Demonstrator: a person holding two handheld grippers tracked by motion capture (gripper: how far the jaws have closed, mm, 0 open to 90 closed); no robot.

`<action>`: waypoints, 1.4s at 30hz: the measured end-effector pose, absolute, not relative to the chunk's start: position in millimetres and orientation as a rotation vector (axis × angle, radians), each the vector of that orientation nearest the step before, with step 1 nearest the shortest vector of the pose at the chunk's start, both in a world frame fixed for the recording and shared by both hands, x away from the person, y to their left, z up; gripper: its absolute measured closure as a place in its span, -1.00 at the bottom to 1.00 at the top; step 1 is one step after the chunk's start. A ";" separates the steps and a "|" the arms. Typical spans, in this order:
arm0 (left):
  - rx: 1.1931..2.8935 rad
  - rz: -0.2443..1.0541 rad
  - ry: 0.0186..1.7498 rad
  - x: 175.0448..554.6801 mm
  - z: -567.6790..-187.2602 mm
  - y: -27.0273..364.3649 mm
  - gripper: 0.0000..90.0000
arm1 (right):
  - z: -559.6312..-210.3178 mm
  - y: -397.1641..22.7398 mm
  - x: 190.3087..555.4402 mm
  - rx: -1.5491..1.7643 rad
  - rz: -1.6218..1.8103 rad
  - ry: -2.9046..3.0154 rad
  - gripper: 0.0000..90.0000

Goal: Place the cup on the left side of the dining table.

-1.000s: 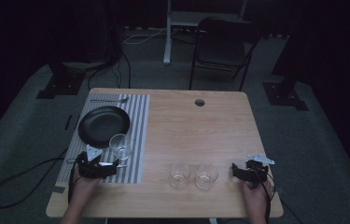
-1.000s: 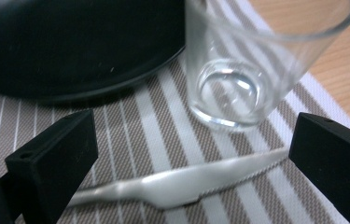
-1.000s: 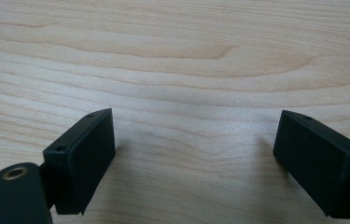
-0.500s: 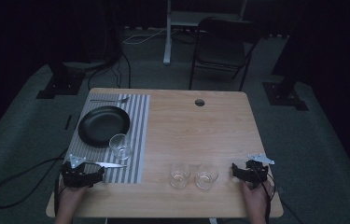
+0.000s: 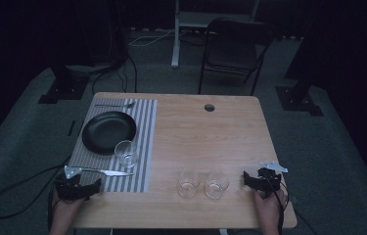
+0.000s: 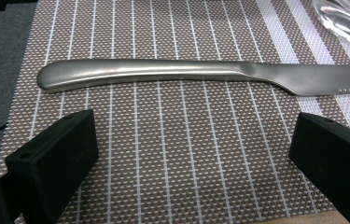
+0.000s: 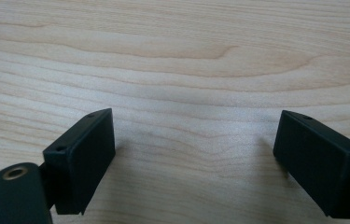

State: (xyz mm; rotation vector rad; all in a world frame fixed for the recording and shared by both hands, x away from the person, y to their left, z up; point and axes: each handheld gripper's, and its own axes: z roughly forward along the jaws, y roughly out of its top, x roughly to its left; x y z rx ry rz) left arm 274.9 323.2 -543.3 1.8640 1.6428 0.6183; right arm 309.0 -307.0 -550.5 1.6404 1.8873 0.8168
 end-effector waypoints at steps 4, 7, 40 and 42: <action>1.884 0.635 1.624 274.5 -544.5 322.3 -0.96 | -550.5 -307.1 309.0 1.640 0.817 1.888 -0.73; 1.908 0.652 1.596 272.7 -545.9 321.9 -0.96 | -550.5 -307.0 309.0 1.640 0.817 1.888 -0.73; 1.942 0.633 1.536 270.7 -546.4 327.3 -0.95 | -550.5 -307.1 309.1 1.641 0.817 1.887 -0.73; 1.943 0.633 1.536 270.7 -546.4 327.3 -0.95 | -550.5 -307.1 309.1 1.641 0.817 1.887 -0.73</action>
